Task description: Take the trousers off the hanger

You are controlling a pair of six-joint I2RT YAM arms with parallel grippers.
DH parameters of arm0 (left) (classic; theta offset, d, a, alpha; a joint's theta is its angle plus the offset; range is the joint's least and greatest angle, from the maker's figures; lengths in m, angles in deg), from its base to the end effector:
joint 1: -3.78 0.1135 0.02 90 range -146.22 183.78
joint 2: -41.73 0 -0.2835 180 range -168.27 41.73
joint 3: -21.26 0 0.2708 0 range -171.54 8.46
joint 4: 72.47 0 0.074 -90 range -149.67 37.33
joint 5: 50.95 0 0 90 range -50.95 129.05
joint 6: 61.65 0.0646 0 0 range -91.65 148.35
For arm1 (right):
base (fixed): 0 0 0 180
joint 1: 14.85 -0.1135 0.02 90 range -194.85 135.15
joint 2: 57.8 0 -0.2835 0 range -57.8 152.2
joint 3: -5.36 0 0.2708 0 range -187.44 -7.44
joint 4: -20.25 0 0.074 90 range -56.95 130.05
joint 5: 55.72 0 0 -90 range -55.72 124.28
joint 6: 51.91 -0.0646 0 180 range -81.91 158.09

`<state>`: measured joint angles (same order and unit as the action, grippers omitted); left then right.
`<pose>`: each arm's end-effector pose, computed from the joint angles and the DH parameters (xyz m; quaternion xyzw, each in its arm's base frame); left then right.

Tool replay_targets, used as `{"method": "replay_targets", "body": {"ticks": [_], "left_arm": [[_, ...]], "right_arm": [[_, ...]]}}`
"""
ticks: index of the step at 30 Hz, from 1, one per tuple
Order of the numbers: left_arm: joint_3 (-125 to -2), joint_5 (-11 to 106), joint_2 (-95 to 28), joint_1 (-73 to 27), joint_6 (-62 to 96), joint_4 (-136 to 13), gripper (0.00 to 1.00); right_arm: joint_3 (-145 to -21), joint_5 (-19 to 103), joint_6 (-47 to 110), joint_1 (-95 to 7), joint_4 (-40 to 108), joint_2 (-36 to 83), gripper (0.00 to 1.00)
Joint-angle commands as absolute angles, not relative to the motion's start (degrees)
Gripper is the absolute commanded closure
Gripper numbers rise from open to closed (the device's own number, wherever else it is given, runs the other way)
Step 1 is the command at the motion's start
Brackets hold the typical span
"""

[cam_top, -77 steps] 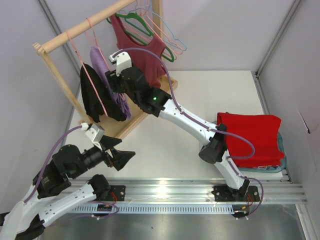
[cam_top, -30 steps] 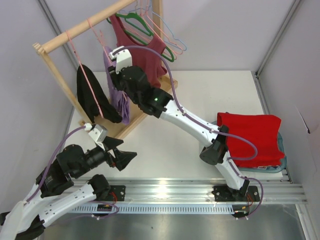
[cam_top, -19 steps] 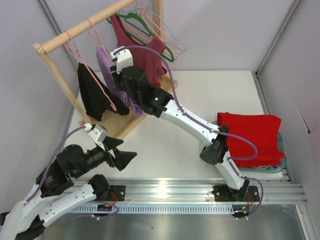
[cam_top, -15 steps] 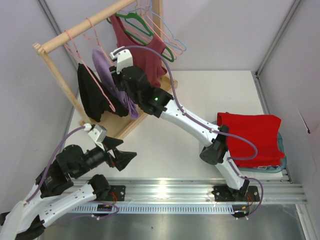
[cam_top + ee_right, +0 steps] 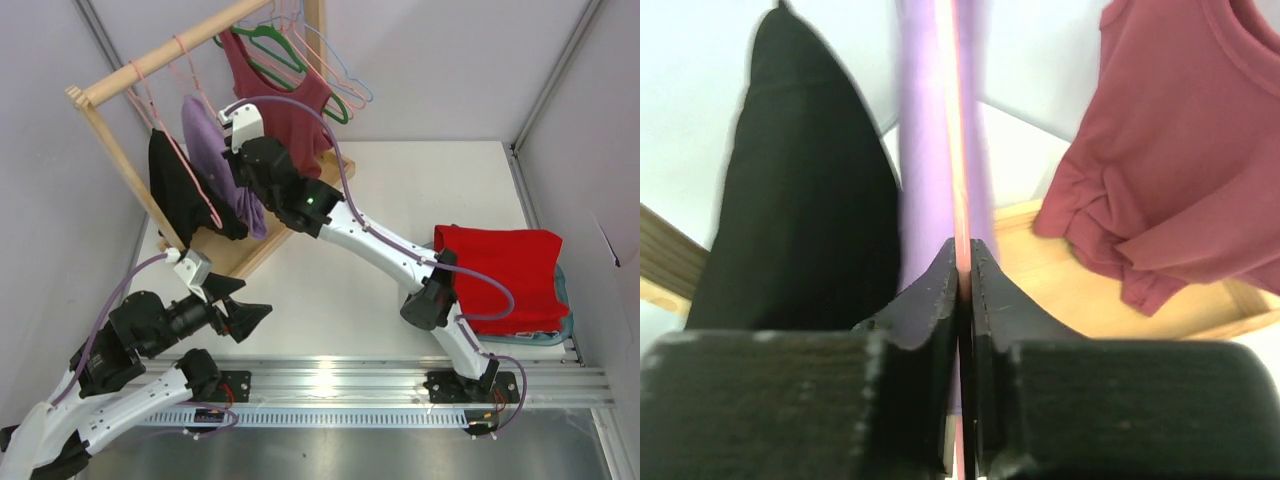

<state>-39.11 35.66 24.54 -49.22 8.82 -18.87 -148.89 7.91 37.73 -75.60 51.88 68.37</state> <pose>0.0529 -0.0639 0.3575 0.2030 0.7410 -0.3601 0.5292 0.2976 0.4727 0.4617 -0.2218 0.6918 0.1959 0.6587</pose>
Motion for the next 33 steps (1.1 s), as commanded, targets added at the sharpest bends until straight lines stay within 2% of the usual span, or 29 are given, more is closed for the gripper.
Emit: {"method": "replay_targets", "body": {"ticks": [1, 10, 18, 26, 33], "left_arm": [[-39.1, 35.6, 24.9, -49.4, 8.0, -20.6, 0.01], [-38.9, 35.4, 25.1, -49.4, 7.7, -20.6, 0.00], [-39.0, 34.7, 25.6, -49.4, 7.7, -20.4, 0.00], [-40.1, 34.6, 25.7, -49.4, 7.9, -19.5, 0.01], [-44.0, 33.3, 24.9, -49.4, 8.1, -18.0, 0.01]], "right_arm": [[-149.0, 6.8, 37.4, -75.5, 49.9, 64.4, 1.00], [-143.4, 7.4, 37.8, -75.4, 43.4, 60.1, 1.00], [-143.6, 8.9, 43.7, -75.4, 36.2, 57.5, 1.00], [-143.2, 9.9, 42.7, -74.0, 33.8, 54.9, 1.00], [-149.4, 12.0, 42.0, -73.6, 32.3, 56.4, 1.00]]}}
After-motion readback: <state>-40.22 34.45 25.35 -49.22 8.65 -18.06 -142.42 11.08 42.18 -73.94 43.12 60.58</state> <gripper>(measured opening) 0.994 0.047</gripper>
